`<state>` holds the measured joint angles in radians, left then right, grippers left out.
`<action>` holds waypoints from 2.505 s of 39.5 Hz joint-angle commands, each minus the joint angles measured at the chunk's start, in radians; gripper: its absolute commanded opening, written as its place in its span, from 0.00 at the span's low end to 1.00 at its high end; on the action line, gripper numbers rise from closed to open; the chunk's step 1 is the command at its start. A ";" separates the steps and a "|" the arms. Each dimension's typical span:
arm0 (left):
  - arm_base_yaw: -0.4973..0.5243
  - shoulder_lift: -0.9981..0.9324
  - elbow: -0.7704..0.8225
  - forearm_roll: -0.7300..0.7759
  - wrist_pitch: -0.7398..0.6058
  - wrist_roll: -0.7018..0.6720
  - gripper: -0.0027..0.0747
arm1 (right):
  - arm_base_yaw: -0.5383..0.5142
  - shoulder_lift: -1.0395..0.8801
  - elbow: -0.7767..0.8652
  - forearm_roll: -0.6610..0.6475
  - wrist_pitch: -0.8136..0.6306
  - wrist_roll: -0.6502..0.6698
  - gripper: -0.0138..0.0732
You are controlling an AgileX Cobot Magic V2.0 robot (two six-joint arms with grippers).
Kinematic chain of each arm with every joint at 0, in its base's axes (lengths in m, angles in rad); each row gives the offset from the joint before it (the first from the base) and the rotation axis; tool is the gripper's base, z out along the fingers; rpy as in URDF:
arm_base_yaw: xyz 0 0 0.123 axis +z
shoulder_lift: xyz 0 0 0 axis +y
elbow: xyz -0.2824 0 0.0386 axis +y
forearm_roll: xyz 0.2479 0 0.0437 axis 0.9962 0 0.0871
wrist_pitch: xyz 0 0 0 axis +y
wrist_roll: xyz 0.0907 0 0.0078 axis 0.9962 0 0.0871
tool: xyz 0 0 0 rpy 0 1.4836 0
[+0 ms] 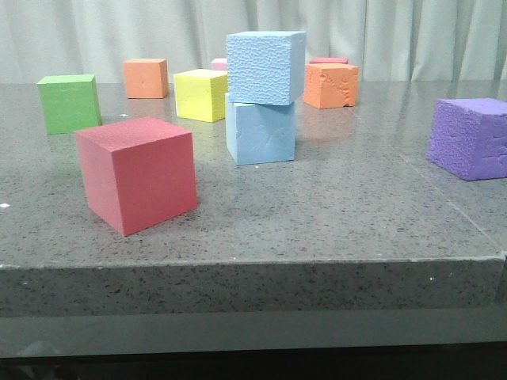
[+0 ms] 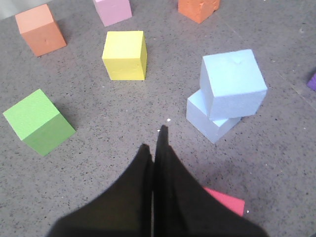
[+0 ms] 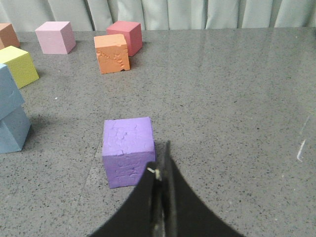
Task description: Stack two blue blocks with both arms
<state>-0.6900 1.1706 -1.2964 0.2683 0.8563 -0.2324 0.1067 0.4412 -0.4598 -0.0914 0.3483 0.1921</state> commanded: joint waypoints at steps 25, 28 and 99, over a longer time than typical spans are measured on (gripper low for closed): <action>-0.003 -0.731 0.674 -0.040 -0.471 -0.010 0.01 | -0.005 0.004 -0.024 -0.016 -0.087 -0.010 0.08; -0.003 -0.796 0.713 -0.059 -0.499 -0.010 0.01 | -0.005 0.004 -0.024 -0.016 -0.087 -0.010 0.08; 0.072 -1.073 0.940 -0.241 -0.645 0.197 0.01 | -0.005 0.004 -0.024 -0.016 -0.087 -0.010 0.08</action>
<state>-0.6536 0.1173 -0.3637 0.0321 0.3075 -0.0386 0.1067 0.4412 -0.4598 -0.0914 0.3465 0.1921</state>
